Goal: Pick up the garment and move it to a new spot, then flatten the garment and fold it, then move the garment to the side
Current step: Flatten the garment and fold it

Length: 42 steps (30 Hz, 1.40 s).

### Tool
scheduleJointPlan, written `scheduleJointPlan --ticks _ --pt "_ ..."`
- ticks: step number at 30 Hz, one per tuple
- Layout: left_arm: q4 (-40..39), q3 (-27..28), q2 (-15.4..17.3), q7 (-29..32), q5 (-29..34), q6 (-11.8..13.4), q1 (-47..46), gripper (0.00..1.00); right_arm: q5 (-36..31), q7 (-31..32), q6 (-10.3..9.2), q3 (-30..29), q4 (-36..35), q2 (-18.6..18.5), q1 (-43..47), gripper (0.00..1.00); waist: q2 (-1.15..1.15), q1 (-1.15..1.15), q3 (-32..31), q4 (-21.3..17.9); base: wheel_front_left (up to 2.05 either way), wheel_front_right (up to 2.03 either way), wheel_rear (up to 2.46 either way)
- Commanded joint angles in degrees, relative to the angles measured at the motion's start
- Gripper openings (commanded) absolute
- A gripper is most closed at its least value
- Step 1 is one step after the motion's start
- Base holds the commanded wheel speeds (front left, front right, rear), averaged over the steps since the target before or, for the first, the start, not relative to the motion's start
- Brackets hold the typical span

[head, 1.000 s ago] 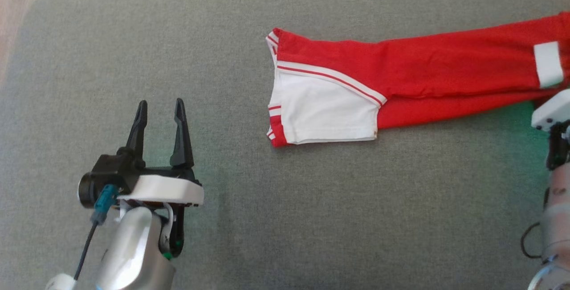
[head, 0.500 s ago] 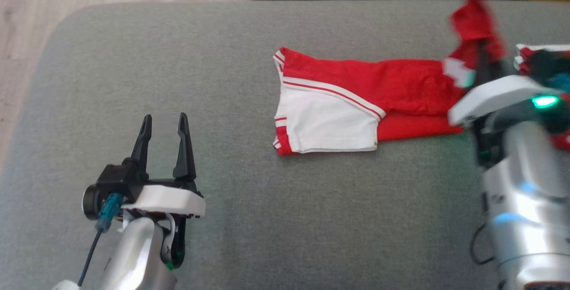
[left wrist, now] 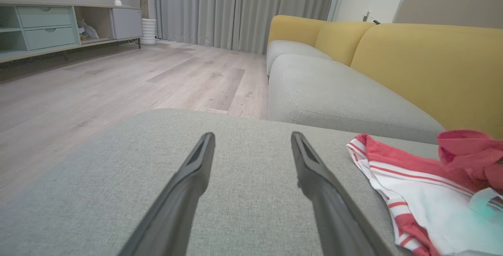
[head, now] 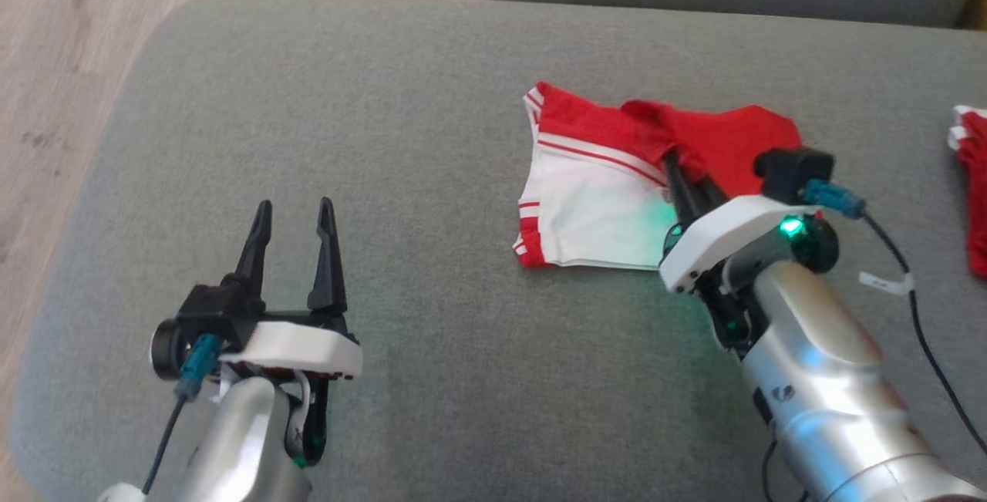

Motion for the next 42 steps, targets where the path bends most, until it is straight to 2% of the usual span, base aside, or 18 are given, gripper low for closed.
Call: scheduleJointPlan --ticks 1,15,16,17,24,30,33,36,42 --pt "-1.49 0.97 0.29 -0.55 -0.09 -0.03 -1.66 1.00 0.89 -1.25 -0.05 2.14 -0.71 0.67 -2.91 0.00 0.00 0.01 0.62 0.69 0.00 0.00 0.00" --pt "-1.29 -0.73 0.28 -0.55 -1.04 0.47 -2.61 1.00 10.59 -5.30 -0.05 16.88 7.10 0.67 -7.66 0.00 0.00 0.01 2.81 2.75 0.00 0.00 0.00" --pt "-1.22 -0.78 0.28 -0.55 -1.06 0.47 -2.68 1.00 10.99 -4.83 -0.05 18.32 7.41 0.67 -7.73 0.32 0.00 0.01 2.83 2.80 0.00 0.00 0.00" --pt "-1.15 -0.81 0.27 -0.55 -1.07 0.48 -2.74 1.00 11.39 -4.65 -0.05 19.64 7.42 0.67 -7.78 1.00 0.00 0.01 2.79 2.83 0.00 0.00 0.00" --pt "-0.85 -0.29 0.27 -0.55 -0.71 0.73 -2.72 1.00 13.89 -5.71 -0.05 25.79 3.85 0.67 -8.26 1.00 0.00 0.01 1.79 1.67 0.00 0.00 0.00" --pt "-1.41 0.96 0.28 -0.55 -0.38 0.75 -2.12 1.00 13.38 -8.28 -0.05 23.70 3.33 0.67 -10.62 1.00 0.00 0.01 -0.08 -1.05 0.00 0.00 0.00" --pt "-1.82 1.52 0.27 -0.55 -0.25 0.80 -1.56 1.00 9.93 -8.68 -0.05 18.39 4.81 0.67 -11.74 1.00 0.00 0.01 -0.81 -2.59 0.00 0.00 0.00" --pt "-2.23 1.97 0.28 -0.55 -0.05 0.87 -0.92 1.00 2.84 -8.72 -0.05 9.05 4.52 0.33 -11.43 1.00 0.00 0.01 -1.28 -4.18 0.00 0.00 0.00" --pt "-2.63 1.93 0.27 -0.55 -0.03 0.93 -0.07 1.00 -11.18 -8.74 -0.05 -6.40 -2.50 -0.94 -2.97 1.00 0.00 0.01 -2.17 -6.21 0.00 0.00 0.00"
